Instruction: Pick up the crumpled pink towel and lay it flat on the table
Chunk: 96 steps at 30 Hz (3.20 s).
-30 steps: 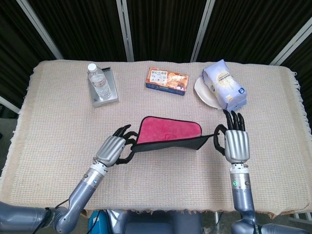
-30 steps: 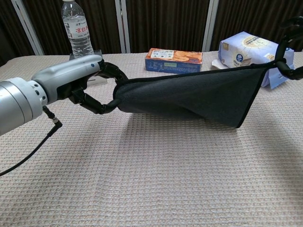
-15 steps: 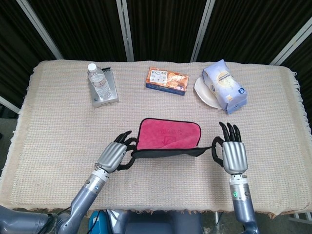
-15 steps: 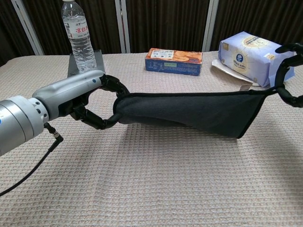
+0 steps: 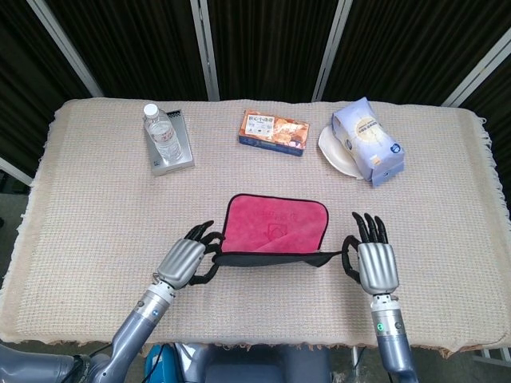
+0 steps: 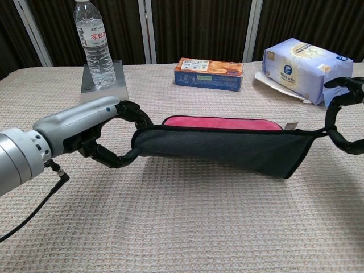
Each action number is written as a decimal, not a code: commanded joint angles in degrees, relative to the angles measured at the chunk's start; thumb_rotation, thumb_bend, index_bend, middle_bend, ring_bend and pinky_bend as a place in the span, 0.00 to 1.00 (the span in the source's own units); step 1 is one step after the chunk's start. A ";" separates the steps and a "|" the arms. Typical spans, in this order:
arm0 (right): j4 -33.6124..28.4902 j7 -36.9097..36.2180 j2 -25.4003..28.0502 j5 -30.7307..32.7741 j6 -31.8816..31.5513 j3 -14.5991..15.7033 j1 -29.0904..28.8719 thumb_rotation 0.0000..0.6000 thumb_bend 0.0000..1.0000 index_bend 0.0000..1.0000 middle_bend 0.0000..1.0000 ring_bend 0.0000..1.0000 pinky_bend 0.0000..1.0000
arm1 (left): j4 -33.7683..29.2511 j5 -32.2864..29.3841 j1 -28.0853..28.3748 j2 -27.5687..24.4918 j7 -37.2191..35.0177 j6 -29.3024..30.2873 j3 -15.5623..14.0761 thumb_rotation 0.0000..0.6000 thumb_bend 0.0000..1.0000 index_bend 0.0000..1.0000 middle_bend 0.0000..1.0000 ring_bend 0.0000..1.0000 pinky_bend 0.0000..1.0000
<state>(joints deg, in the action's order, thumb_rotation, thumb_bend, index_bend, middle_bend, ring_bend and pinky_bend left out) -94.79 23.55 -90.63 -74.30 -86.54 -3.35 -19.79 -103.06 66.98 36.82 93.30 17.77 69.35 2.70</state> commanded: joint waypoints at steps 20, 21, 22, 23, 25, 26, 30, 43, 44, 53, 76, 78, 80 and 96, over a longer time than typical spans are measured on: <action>-2.33 1.11 1.67 -4.04 -1.08 0.44 3.82 1.00 0.48 0.58 0.12 0.00 0.00 | -3.86 5.58 -4.31 -3.00 0.03 0.82 -2.73 1.00 0.53 0.59 0.22 0.02 0.10; -2.41 1.12 1.72 -4.28 -1.10 0.65 4.06 1.00 0.48 0.58 0.12 0.00 0.00 | -4.04 5.80 -4.54 -3.13 0.06 0.88 -2.90 1.00 0.53 0.59 0.22 0.02 0.10; -2.44 1.15 1.74 -4.51 -1.13 0.82 4.27 1.00 0.48 0.58 0.12 0.00 0.00 | -4.18 6.00 -4.75 -3.24 0.10 0.89 -3.08 1.00 0.53 0.59 0.22 0.02 0.10; -2.41 1.20 1.74 -4.72 -1.11 1.09 4.53 1.00 0.48 0.58 0.12 0.00 0.00 | -4.32 6.19 -4.95 -3.34 0.18 0.87 -3.28 1.00 0.53 0.59 0.22 0.02 0.10; -2.30 1.30 1.64 -5.11 -1.01 1.53 4.95 1.00 0.48 0.58 0.12 0.00 0.00 | -4.65 6.62 -5.36 -3.48 0.29 0.87 -3.65 1.00 0.53 0.59 0.22 0.02 0.10; -2.20 1.39 1.54 -5.39 -1.01 1.79 5.23 1.00 0.48 0.58 0.12 0.00 0.00 | -4.78 6.90 -5.58 -3.54 0.43 0.81 -3.87 1.00 0.53 0.59 0.22 0.02 0.10; -1.68 1.47 1.02 -5.73 -0.56 2.34 5.86 1.00 0.48 0.58 0.12 0.00 0.00 | -4.87 7.51 -6.09 -3.67 0.79 0.47 -4.44 1.00 0.52 0.59 0.22 0.02 0.10; 0.68 2.14 -0.68 -6.41 0.60 3.86 8.15 1.00 0.48 0.43 0.11 0.00 0.00 | -5.40 7.10 -6.72 -6.18 0.77 -4.20 -6.78 1.00 0.38 0.51 0.16 0.02 0.08; 0.81 2.37 -0.79 -6.65 0.41 4.07 8.43 1.00 0.48 0.40 0.10 0.00 0.00 | -5.62 7.11 -6.70 -6.58 0.61 -4.71 -7.02 1.00 0.35 0.49 0.15 0.02 0.08; 1.74 3.15 -0.95 -6.84 0.58 5.95 10.89 1.00 0.47 0.01 0.00 0.00 0.00 | -7.94 6.79 -6.49 -10.31 -0.14 -8.90 -9.33 1.00 0.22 0.30 0.08 0.00 0.03; 0.33 -6.68 4.31 -14.47 0.65 9.23 13.71 1.00 0.31 0.08 0.00 0.00 0.00 | -10.58 20.00 -14.40 -19.67 -4.96 4.02 -10.92 1.00 0.05 0.19 0.06 0.00 0.02; 1.03 -7.63 3.89 -16.22 0.39 9.94 13.94 1.00 0.31 0.19 0.00 0.00 0.00 | -10.45 21.74 -15.57 -20.73 -4.84 6.17 -11.15 1.00 0.05 0.19 0.06 0.00 0.02; 1.44 -8.36 3.21 -17.57 0.72 10.74 14.06 1.00 0.31 0.30 0.00 0.00 0.00 | -10.70 22.78 -16.68 -22.03 -5.21 8.09 -11.20 1.00 0.05 0.19 0.06 0.00 0.02; -3.66 -4.11 -2.09 -17.38 8.30 11.84 13.56 1.00 0.31 0.41 0.00 0.00 0.00 | -12.22 25.03 -20.45 -28.30 -11.55 12.77 -9.26 1.00 0.05 0.19 0.06 0.00 0.02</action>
<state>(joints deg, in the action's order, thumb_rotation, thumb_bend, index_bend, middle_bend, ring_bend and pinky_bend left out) -97.74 18.67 -92.42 -92.17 -78.88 8.66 -6.12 -115.30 92.04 16.46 65.07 6.38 82.17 -6.69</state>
